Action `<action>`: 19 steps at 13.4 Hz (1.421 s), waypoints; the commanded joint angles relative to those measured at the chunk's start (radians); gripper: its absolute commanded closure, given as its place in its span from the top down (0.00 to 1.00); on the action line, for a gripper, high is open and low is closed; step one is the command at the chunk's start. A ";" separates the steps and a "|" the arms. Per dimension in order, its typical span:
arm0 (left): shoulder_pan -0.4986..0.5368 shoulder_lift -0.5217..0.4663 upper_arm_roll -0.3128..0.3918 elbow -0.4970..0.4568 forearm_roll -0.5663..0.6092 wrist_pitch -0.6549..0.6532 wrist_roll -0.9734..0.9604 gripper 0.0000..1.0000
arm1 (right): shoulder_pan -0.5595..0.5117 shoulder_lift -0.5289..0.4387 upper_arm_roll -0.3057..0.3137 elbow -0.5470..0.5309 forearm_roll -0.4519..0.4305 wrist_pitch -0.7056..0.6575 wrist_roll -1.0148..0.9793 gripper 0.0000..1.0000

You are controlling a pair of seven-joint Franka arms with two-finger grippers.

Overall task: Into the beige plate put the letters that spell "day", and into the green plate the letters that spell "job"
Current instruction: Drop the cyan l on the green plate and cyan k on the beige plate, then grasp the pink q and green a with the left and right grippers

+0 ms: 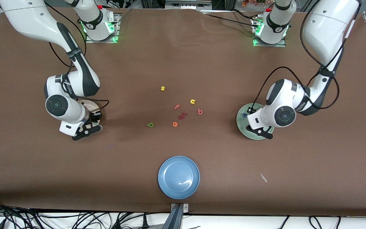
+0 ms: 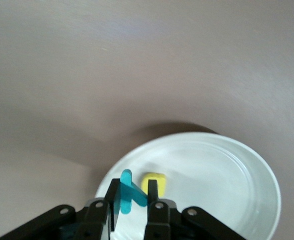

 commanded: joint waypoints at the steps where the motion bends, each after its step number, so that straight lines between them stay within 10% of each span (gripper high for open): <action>1: 0.008 -0.023 -0.001 -0.028 0.022 0.016 -0.008 1.00 | -0.014 -0.006 -0.019 -0.006 0.013 -0.008 0.006 1.00; 12: -0.122 -0.031 -0.133 0.116 -0.058 -0.088 -0.604 1.00 | 0.154 0.065 0.086 0.132 0.121 -0.037 0.311 1.00; 19: -0.282 0.112 -0.117 0.161 -0.020 0.208 -0.824 1.00 | 0.280 0.177 0.086 0.233 0.124 0.044 0.649 1.00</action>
